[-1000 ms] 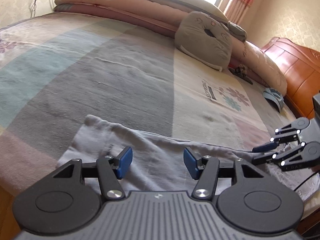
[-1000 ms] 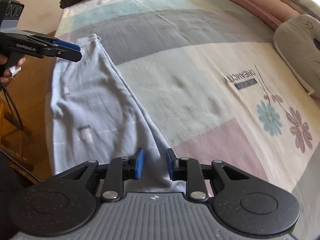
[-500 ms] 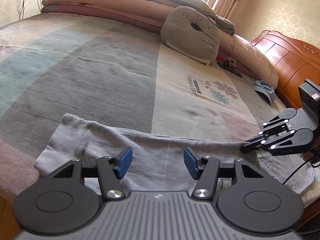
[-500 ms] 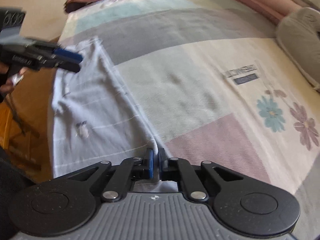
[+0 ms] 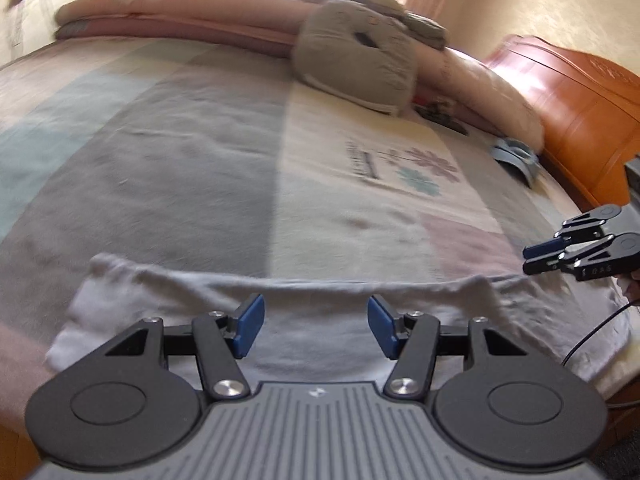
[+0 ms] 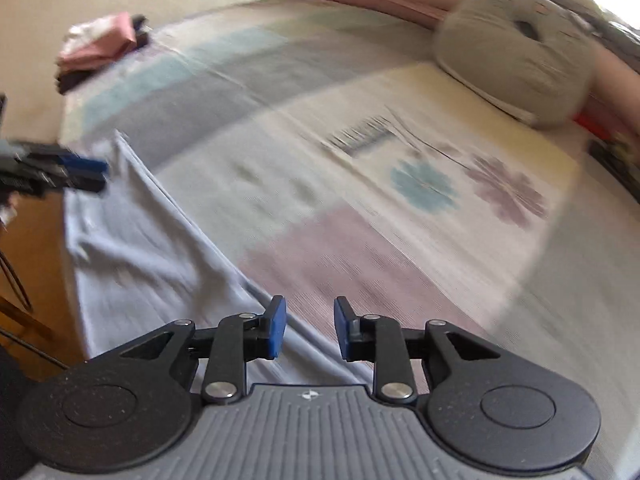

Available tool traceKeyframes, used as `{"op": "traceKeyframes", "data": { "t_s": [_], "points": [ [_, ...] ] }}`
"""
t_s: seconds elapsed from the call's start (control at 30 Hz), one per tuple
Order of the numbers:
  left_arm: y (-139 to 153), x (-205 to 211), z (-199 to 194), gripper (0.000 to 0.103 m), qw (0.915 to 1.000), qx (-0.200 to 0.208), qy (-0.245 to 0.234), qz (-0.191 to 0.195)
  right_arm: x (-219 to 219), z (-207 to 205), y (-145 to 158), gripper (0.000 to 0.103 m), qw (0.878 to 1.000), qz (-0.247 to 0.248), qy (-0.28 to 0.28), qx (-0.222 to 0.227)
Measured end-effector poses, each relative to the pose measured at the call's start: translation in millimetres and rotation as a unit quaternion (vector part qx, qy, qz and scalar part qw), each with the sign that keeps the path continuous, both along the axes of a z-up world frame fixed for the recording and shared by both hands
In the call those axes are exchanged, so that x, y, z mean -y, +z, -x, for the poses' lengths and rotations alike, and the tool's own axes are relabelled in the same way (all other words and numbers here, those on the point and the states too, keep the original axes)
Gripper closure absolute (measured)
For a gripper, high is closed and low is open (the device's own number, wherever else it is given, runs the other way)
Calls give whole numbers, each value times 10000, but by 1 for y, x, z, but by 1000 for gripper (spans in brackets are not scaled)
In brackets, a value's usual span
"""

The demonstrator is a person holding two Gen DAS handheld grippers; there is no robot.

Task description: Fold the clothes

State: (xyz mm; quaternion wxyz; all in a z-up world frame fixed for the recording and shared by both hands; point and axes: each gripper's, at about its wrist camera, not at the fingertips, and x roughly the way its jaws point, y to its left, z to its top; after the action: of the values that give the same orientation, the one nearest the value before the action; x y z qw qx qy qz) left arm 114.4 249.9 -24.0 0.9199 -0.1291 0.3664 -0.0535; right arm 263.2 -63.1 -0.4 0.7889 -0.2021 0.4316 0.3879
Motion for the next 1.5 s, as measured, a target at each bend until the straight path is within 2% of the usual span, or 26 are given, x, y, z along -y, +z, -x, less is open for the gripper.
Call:
{"op": "traceKeyframes", "data": {
  "t_s": [0.1,0.2,0.37,0.4,0.47,0.6,0.7,0.8,0.9,1.03,1.1,1.2,1.23,1.27,1.37,1.5],
  "points": [
    [-1,23,-11,46,9994,-51,-340,9,19,6,-10,73,9997,221,92,33],
    [-3,48,-16,46,9984,-112,-561,-17,22,8,-19,73,9990,232,385,78],
    [-5,75,-14,46,9981,-230,-572,-56,11,9,-30,73,9920,378,1134,396],
    [-6,77,-13,46,9983,-253,-521,-64,9,9,-32,75,9898,421,1284,442],
    [-9,80,-10,46,9987,-316,-392,-56,8,10,-32,97,9869,443,1493,419],
    [-17,80,-8,45,9986,-498,-143,-42,12,16,-28,98,9843,434,1546,730],
    [-22,81,-9,45,9980,-611,-124,-138,20,3,-28,97,9910,220,1176,597],
    [-20,85,-11,44,9972,-671,-200,-277,24,1,-29,92,9944,108,888,569],
    [-16,85,-14,44,9967,-662,-229,-406,39,3,-17,91,9965,-103,548,624],
    [-12,86,-22,45,9974,-576,-317,-307,70,4,-11,79,9978,26,16,669],
    [-10,92,-24,45,9972,-548,-416,-309,86,3,-12,78,9976,129,-340,586],
    [-8,103,-25,44,9963,-517,-625,-270,114,9,-14,63,9943,48,-992,380],
    [-8,106,-25,43,9958,-513,-723,-238,123,13,-15,53,9919,13,-1213,363],
    [-8,110,-25,41,9952,-521,-800,-222,133,17,-16,49,9885,10,-1469,370],
    [-19,111,-29,41,9946,-747,-649,-308,171,31,-18,45,9716,-58,-2338,350],
    [-22,107,-35,40,9951,-843,-480,-170,236,54,-19,39,9313,-308,-3620,264]
  ]
}}
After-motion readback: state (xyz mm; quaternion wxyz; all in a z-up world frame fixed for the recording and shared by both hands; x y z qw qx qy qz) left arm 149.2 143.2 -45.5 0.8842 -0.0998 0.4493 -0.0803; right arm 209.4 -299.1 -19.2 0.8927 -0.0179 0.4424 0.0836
